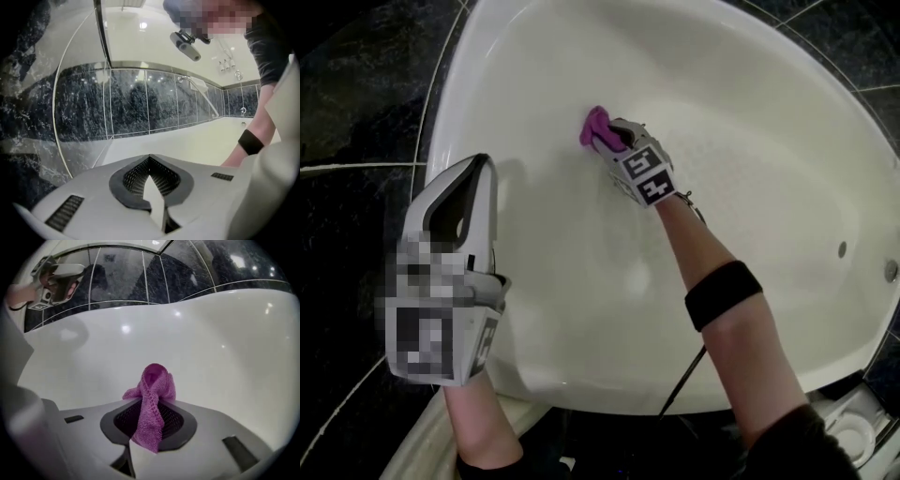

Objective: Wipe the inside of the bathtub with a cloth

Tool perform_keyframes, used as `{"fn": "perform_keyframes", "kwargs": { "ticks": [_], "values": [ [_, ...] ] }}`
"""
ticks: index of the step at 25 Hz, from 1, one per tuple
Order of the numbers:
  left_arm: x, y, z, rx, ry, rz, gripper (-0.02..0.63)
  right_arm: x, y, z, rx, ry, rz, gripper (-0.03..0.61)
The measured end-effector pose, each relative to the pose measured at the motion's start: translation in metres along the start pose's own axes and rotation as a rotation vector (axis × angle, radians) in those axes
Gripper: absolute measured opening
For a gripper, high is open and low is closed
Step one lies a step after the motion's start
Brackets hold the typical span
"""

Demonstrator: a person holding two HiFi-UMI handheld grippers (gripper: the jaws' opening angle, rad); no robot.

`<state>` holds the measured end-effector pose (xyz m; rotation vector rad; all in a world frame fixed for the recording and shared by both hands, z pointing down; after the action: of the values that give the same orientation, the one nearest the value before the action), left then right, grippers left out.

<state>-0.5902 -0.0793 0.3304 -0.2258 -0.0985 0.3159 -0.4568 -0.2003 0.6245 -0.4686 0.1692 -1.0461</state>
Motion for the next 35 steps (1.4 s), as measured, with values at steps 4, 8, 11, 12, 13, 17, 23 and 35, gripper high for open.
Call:
{"fn": "perform_keyframes", "kwargs": {
  "ticks": [4, 8, 11, 12, 13, 17, 23, 35],
  "values": [
    [0.002, 0.003, -0.005, 0.008, -0.011, -0.004, -0.003, -0.075, 0.019, 0.008, -0.032, 0.027, -0.21, 0.106],
    [0.024, 0.007, -0.021, -0.016, 0.016, 0.03, -0.003, -0.156, 0.042, 0.031, -0.083, 0.004, -0.392, 0.106],
    [0.022, 0.011, -0.024, -0.029, 0.005, 0.011, -0.003, -0.198, 0.042, 0.052, -0.123, 0.011, -0.514, 0.106],
    [0.022, 0.015, -0.028, -0.03, 0.004, 0.007, -0.003, -0.207, 0.047, 0.057, -0.146, 0.022, -0.547, 0.105],
    [0.023, 0.02, -0.035, -0.032, 0.005, 0.007, -0.003, -0.215, 0.058, 0.061, -0.178, 0.036, -0.579, 0.106],
    [0.041, 0.048, -0.067, -0.043, 0.025, 0.009, -0.003, -0.252, 0.124, 0.079, -0.344, 0.084, -0.75, 0.104],
    [0.019, 0.019, -0.028, -0.036, -0.007, -0.001, -0.003, -0.257, 0.098, 0.131, -0.436, 0.133, -0.884, 0.101],
    [0.053, 0.011, -0.041, -0.027, -0.027, 0.041, -0.003, 0.059, 0.104, 0.044, -0.064, -0.149, 0.214, 0.11]
  ]
}}
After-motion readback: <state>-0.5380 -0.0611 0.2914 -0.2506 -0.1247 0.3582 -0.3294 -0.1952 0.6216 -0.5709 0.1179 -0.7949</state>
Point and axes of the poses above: the fingertips, and each gripper's own axes: y backward along the fingers, x to its right, z out of its underside, the point moved 5 cm from there along y, backward along the fingers, and after that the axes turned 7 degrees about x, right-handed, at the moved point
